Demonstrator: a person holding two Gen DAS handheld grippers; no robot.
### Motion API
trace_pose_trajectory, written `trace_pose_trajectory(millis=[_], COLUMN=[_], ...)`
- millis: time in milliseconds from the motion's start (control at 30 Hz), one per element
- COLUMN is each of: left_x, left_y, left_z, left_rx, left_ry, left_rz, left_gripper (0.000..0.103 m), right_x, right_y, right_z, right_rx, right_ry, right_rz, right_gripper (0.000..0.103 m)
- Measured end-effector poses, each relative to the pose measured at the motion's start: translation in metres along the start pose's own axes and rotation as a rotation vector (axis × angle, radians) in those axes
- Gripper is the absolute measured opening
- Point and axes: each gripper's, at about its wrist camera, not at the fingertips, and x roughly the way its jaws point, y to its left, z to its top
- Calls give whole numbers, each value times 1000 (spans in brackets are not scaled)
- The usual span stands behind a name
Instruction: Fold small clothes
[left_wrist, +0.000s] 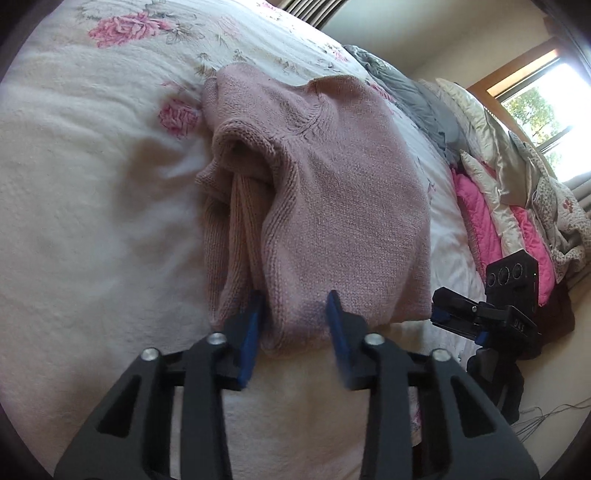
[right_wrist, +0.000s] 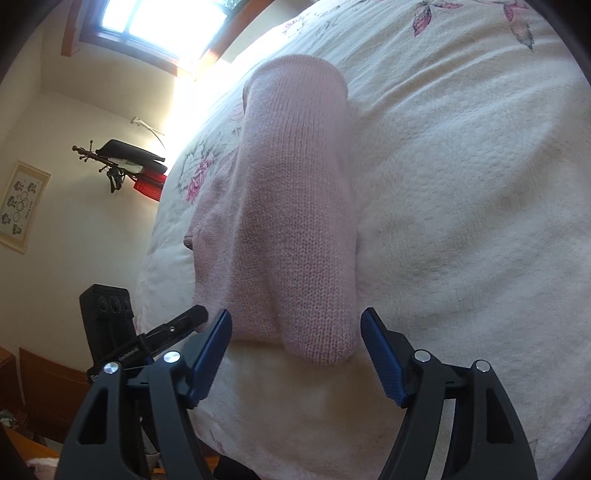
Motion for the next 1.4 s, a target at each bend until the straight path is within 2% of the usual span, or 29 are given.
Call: trace_pose_trajectory(millis=[33,100,167,233,400,500,600,633,733,800,833,867,967,1100,1167,1233,1400], left_x=[-2,-10,-18,-19,1,6,2,-1,-18,-30,-36,-41,-54,-66,-74,-82,-96], left_y=[0,1,6,11,20,25,29,30,23,15,10,5,-7,-18,-22,-26,-37], left_z=[0,1,4,7,-1,-6,-6,-6,-12,-17,-19,-22,-30,-42,-47,-53,-66], left_rx=[8,10,12,25,59,62,45,43,61,90,105,119,153,171,172,178,213], left_ry=[-6,-25,-46,-39,-11,-16,-16,-23,-55,-79,-85,-92,-95,-82,-91,-101,-124], left_rz=[-7,-16,2,25,70,64,61,78,111,146,161,172,210,257,281,321,415], left_gripper=[11,7,7,6,7,11,29,39,44,51,58,65,70,79,84,89,90], right_x=[1,3,3,2,8,12,11,9,2,-3,-5,-8,-13,-21,-25,-30,-43], right_y=[0,0,-2,-7,-17,-18,-9,-3,18,32,39,44,59,78,89,97,111], right_z=[2,2,1,-1,-8,-9,-9,-10,-17,-26,-30,-35,-50,-68,-75,-82,-97], right_rx=[2,2,1,10,28,15,-29,-49,-116,-154,-164,-175,-198,-224,-233,-242,-240], right_ry=[1,1,-3,-1,12,14,7,-1,-30,-49,-57,-67,-82,-99,-112,-133,-167], right_rz=[-1,-18,-35,-36,-64,-98,-143,-166,-250,-305,-334,-356,-420,-496,-537,-574,-618], right_gripper=[70,59,39,31,27,27,32,37,49,64,78,84,90,93,99,99,99])
